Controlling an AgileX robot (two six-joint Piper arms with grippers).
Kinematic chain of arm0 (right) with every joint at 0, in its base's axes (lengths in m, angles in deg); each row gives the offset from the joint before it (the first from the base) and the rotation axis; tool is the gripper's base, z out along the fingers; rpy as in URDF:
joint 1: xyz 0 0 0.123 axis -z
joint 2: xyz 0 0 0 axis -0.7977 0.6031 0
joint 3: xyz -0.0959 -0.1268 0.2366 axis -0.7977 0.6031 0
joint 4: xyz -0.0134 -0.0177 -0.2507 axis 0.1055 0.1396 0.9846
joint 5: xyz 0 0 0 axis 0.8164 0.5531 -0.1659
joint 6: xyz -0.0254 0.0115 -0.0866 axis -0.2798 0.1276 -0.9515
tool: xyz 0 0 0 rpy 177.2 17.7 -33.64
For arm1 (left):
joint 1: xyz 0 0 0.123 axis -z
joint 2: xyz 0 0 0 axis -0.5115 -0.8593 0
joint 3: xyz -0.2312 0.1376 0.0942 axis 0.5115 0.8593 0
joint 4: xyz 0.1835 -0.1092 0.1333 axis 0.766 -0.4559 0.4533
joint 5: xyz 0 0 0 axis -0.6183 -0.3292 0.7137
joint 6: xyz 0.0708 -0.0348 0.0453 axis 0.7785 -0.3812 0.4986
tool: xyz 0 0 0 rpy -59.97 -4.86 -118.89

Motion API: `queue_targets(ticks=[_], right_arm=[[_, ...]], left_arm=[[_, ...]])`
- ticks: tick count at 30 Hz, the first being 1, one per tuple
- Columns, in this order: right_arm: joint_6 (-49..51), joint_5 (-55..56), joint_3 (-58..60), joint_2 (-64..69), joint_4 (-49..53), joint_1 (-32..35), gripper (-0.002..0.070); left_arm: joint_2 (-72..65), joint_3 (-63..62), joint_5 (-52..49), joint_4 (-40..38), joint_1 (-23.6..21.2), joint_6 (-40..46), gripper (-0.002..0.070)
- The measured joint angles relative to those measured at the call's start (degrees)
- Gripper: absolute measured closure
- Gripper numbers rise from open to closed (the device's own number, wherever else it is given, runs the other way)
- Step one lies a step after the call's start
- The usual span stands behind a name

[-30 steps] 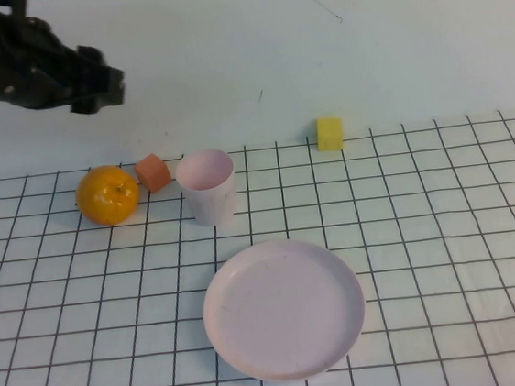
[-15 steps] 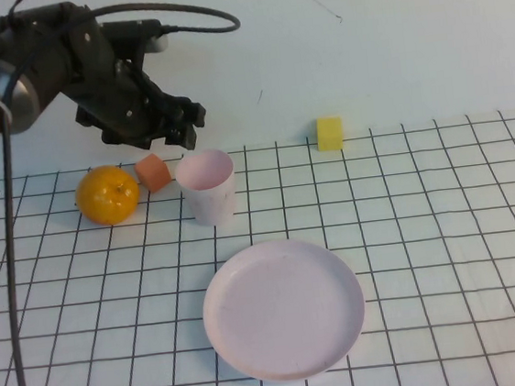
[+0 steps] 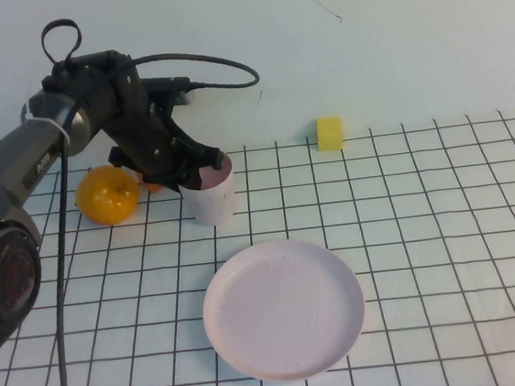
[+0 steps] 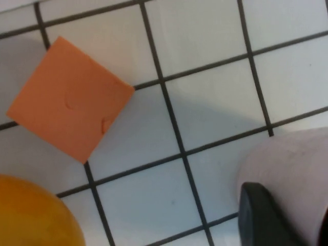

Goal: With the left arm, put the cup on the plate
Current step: Pick up the cup from the table, then place the cup on the plate

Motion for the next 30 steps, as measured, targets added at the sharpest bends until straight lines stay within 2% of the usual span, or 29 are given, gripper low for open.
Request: queue_targets(ticks=[2,5,11,16,19,24,30], right_arm=[[0.0,0.0,0.0,0.0,0.0,0.0,0.0678],[0.0,0.0,0.0,0.0,0.0,0.0,0.0678],[0.0,0.0,0.0,0.0,0.0,0.0,0.0678],[0.0,0.0,0.0,0.0,0.0,0.0,0.0678],[0.0,0.0,0.0,0.0,0.0,0.0,0.0678],[0.0,0.0,0.0,0.0,0.0,0.0,0.0678],[0.0,0.0,0.0,0.0,0.0,0.0,0.0678]], left_arm=[[0.0,-0.2,-0.9,-0.7,0.0,3.0,0.0596],[0.0,-2.6,-4.5,-1.2,0.0,5.9,0.0650],[1.5,-11.8,-14.5,-3.2,0.1,8.7,0.0661],[7.5,-11.8,-15.9,-4.6,0.9,9.2,0.0661],[12.3,-6.7,-16.0,-4.4,2.9,9.7,0.0661],[20.7,8.7,-15.6,-3.2,7.1,12.4,0.0661],[27.9,30.8,-3.4,-3.2,11.6,13.7,0.0661]])
